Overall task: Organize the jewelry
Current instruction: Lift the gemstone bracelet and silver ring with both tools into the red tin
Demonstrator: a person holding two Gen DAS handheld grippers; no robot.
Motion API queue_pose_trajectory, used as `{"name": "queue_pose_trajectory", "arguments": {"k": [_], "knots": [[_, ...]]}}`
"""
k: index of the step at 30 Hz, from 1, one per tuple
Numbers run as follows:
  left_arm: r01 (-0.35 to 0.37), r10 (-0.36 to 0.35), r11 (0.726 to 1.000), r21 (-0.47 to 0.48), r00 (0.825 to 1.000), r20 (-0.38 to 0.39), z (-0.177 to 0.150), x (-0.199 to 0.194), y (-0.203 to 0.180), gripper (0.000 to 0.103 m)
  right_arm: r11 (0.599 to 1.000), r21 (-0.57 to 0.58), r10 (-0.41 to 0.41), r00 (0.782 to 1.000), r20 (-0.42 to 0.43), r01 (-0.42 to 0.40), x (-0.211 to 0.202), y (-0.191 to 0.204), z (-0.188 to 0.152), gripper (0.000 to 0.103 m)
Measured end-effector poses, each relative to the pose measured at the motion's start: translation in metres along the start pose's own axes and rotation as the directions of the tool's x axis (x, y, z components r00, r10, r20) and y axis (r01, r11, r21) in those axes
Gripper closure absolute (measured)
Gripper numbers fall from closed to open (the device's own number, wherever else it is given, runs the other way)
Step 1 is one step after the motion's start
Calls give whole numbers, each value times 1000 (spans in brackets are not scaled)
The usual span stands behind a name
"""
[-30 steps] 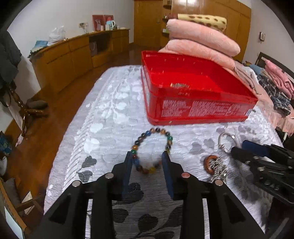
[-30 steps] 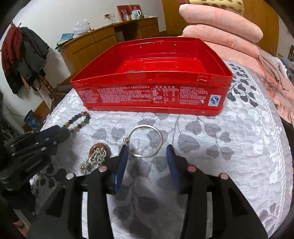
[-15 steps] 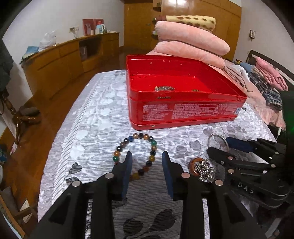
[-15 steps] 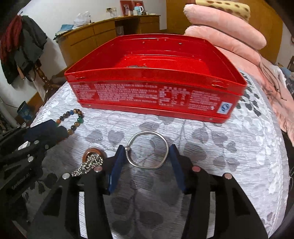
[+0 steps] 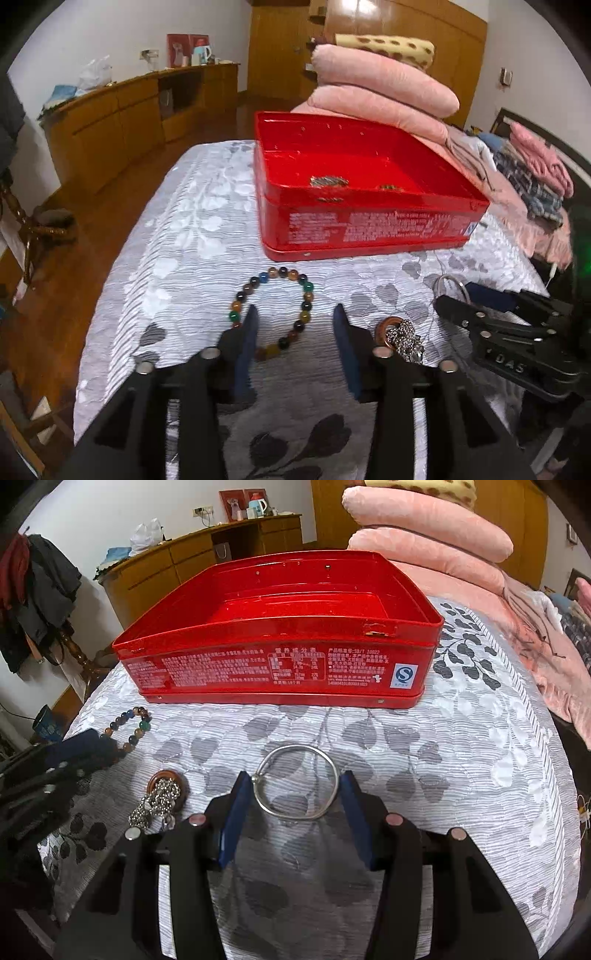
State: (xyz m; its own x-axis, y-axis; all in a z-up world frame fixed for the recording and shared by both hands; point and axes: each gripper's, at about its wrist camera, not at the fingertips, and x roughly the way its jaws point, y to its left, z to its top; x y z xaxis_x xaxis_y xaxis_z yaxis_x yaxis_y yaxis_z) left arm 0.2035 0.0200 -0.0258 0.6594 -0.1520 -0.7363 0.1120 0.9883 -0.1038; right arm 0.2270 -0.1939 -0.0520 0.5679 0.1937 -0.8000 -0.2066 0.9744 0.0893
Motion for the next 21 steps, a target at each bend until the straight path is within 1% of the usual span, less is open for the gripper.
{"name": "queue_pose_trajectory", "arguments": {"k": [3,7,10,12,13,15,16,17,21], "knots": [[12,-12,1000,5,1000,6,1,-3,0,59,1000,-1,0,1000,0,0,0,0,0,55],[28,-28,999,33,1000,-4,2,3,-11,59,1000,2,3,1000,0,-3,0,1,0,54],[25,-23,999,46,999,-38,2,17,-16,60,1000,2,3,1000,0,-3,1,1,0,54],[18,-15,999,35,997,-69,0,28,-14,68,1000,3,4,1000,-1,-4,1,1,0,54],[15,-13,999,29,998,-68,1,30,-13,69,1000,3,5,1000,-1,-5,1,1,0,54],[17,-17,1000,13,998,-65,2,30,-9,80,1000,1,3,1000,-1,-3,1,1,0,54],[20,-20,1000,-4,998,-65,2,31,-6,82,1000,0,2,1000,-1,-2,1,2,0,54],[22,-23,1000,-15,998,-64,2,30,-3,86,1000,-2,0,1000,-2,0,2,2,0,54],[9,-10,1000,-25,998,-61,2,30,-1,93,1000,-9,-4,1000,-4,4,4,4,0,52]]}}
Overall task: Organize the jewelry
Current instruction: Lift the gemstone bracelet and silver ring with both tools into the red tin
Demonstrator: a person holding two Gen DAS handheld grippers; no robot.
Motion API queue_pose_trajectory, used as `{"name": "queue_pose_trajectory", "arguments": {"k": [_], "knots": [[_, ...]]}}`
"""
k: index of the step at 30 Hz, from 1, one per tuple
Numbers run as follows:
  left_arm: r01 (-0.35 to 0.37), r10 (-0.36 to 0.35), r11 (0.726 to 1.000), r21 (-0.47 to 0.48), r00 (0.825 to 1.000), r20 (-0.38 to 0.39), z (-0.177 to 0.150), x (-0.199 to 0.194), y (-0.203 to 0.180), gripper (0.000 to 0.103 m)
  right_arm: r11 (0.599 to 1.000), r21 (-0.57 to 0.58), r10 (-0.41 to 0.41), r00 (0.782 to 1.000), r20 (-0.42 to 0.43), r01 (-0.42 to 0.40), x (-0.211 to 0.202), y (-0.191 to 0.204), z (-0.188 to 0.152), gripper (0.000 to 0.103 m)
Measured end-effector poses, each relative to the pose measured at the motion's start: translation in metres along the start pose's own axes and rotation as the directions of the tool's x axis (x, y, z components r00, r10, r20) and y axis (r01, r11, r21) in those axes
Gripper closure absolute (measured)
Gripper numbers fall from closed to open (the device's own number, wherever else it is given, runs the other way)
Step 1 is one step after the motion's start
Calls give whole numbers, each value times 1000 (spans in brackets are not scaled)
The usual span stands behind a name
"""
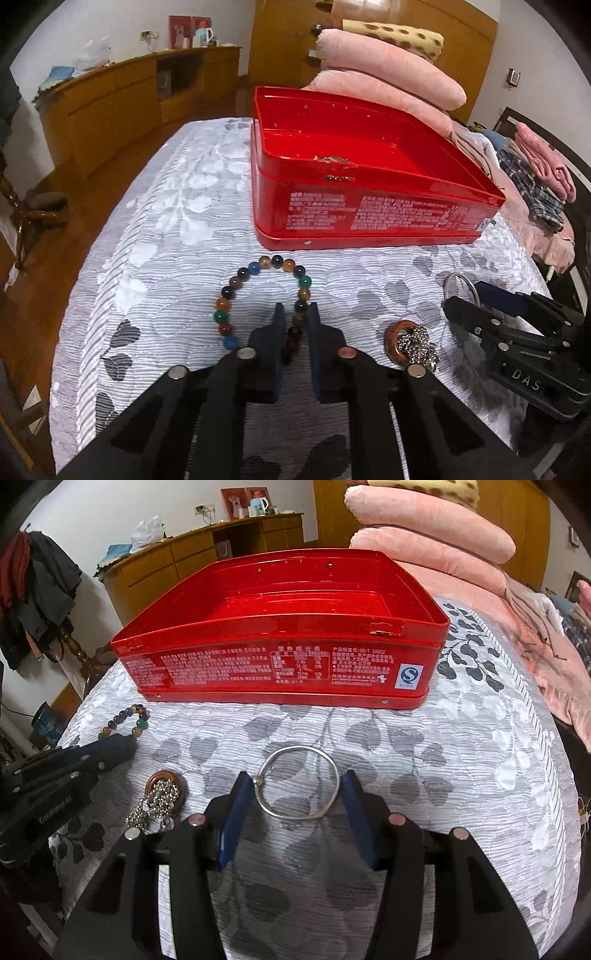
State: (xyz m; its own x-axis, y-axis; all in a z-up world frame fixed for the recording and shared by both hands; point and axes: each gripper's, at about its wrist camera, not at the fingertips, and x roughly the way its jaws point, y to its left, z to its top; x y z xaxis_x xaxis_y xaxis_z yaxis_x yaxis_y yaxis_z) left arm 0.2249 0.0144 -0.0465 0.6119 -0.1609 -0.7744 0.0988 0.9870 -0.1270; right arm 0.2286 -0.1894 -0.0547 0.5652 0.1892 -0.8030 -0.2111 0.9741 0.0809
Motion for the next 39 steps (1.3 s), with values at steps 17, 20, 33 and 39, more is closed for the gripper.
{"name": "queue_pose_trajectory", "arguments": {"k": [17,20,33,39], "knots": [[15,-14,1000,-3,993,117,3,-40,-5,95,1000,-21,-13,998,67,14,-34,7,3,55],[17,-17,1000,0,991,136,8,-45,-8,95,1000,-18,-14,996,88,16,-42,7,7,55],[70,-76,997,35,967,241,38,-78,-25,95,999,-39,-2,987,158,8,-68,6,32,55],[78,-90,996,53,954,285,61,-87,-34,95,999,-45,10,983,183,-2,-75,3,52,55]]}}
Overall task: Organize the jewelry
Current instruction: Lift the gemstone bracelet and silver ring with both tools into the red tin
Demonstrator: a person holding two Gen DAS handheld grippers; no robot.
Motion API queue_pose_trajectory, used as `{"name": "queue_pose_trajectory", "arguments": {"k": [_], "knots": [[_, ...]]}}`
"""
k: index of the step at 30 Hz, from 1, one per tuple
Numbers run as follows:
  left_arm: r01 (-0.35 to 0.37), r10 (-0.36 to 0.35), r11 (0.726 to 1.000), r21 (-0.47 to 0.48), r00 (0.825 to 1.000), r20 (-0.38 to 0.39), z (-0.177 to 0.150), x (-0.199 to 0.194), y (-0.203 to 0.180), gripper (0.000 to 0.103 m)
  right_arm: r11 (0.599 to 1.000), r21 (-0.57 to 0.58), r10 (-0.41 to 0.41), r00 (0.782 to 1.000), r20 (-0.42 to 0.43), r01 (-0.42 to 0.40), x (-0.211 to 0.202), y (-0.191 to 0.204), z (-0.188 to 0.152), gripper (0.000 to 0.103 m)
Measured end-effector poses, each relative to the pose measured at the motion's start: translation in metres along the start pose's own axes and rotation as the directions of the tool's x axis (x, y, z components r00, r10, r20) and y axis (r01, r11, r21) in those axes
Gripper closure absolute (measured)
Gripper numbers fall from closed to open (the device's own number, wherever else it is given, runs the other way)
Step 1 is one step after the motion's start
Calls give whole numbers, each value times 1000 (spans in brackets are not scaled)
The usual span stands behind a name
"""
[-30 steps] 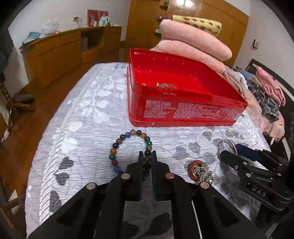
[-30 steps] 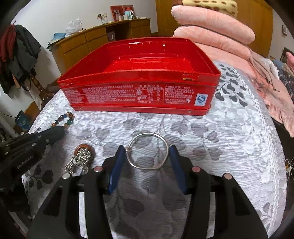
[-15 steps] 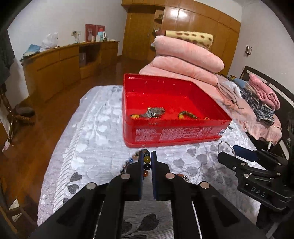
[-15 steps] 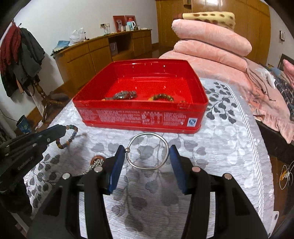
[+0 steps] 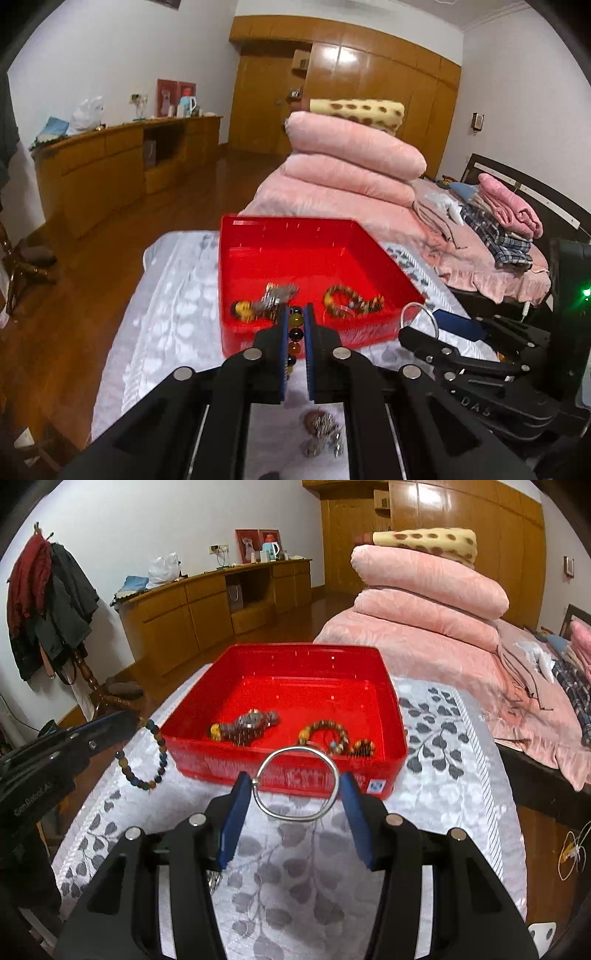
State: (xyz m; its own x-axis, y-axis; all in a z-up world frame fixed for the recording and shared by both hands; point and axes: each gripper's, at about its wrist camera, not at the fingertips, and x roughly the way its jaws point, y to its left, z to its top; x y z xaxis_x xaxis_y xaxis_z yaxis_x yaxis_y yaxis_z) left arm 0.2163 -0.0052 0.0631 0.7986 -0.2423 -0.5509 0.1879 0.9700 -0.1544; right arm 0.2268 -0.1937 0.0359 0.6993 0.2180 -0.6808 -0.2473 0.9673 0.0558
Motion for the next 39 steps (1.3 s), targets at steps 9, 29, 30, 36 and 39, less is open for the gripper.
{"name": "queue_pose_trajectory", "arguments": {"k": [9,29,30,36,39], "knots": [[-11,11,1000,12,1000,24,32,22,-2,95,1000,20,7,1000,30,-7,6,-11,37,55],[-3,3,1000,13,998,-70,53,122,14,87,998,65,19,1000,-13,-18,80,-45,86,37],[-4,5,1000,13,997,-75,52,124,16,80,997,77,10,1000,-11,-10,83,-48,85,35],[-32,33,999,6,997,-66,49,123,20,59,996,86,-12,1000,17,10,76,-53,83,35],[-53,54,998,16,998,-39,50,114,20,46,995,94,-34,999,42,30,65,-56,82,33]]}}
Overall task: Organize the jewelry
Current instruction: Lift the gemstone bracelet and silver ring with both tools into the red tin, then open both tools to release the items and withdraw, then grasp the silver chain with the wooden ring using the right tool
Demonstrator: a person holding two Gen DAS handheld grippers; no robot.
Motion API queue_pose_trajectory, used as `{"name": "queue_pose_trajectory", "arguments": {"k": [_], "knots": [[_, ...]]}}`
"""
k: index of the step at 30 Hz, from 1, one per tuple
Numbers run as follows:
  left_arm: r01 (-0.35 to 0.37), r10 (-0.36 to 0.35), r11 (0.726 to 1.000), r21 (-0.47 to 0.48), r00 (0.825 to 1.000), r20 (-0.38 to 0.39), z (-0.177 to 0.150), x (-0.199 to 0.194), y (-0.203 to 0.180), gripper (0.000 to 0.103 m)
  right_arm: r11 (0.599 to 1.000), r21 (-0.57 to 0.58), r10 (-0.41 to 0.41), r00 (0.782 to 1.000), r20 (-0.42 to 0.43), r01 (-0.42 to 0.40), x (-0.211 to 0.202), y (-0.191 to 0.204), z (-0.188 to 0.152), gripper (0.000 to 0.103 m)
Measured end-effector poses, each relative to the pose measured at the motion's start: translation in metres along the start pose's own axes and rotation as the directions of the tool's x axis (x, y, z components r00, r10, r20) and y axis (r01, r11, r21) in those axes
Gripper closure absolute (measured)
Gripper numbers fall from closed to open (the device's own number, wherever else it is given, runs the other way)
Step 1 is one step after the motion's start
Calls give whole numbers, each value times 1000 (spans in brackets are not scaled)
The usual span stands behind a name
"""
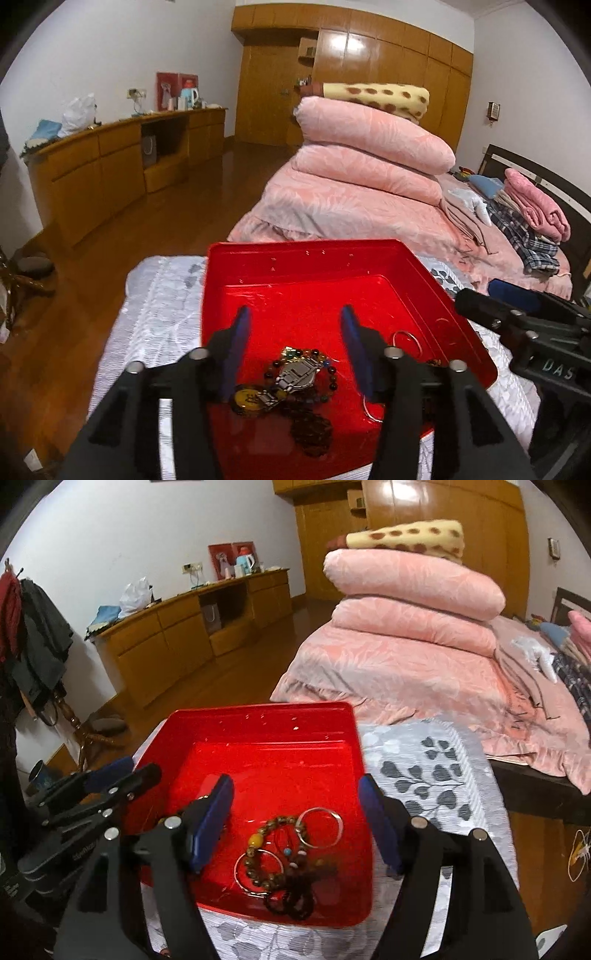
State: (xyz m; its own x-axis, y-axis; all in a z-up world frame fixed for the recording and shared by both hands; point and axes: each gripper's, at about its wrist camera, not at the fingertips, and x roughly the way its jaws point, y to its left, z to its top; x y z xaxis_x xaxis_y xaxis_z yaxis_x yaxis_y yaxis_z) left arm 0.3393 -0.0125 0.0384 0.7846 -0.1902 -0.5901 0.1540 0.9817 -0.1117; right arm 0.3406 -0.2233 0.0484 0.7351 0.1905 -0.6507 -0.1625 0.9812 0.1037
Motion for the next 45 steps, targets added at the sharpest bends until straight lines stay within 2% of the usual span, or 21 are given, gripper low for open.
{"name": "queue_pose_trajectory", "arguments": {"k": [3,6,12,15,22,33,37,39,45], "knots": [[-3,3,1000,-5,1000,30,-1,-15,2,28,1000,8,-6,1000,12,6,-9,-4,-5,24],[-7,7,1000,1,998,64,-7,-33,4,19,1000,1,-20,999,27,19,-22,-4,-15,17],[-29,29,1000,6,997,69,-31,-65,10,6,999,-26,-19,999,28,20,-48,3,-44,8],[-70,70,998,7,996,55,-50,-78,15,6,999,-41,-34,999,8,34,-57,11,-65,6],[-97,96,995,-17,995,-24,-93,-93,30,6,999,-26,18,997,-71,-20,-59,28,-110,6],[-135,134,991,-6,987,-87,-144,-111,44,6,999,-33,38,993,-116,-42,-65,59,-149,6],[-147,144,989,-20,983,-116,-156,-116,52,6,997,-47,58,990,-130,-64,-64,71,-156,11],[-152,147,988,-27,981,-125,-161,-118,58,6,996,-56,65,987,-144,-73,-61,79,-158,33],[-184,174,981,-66,975,-135,-165,-120,77,6,994,-57,84,977,-195,-97,-47,94,-162,40]]}}
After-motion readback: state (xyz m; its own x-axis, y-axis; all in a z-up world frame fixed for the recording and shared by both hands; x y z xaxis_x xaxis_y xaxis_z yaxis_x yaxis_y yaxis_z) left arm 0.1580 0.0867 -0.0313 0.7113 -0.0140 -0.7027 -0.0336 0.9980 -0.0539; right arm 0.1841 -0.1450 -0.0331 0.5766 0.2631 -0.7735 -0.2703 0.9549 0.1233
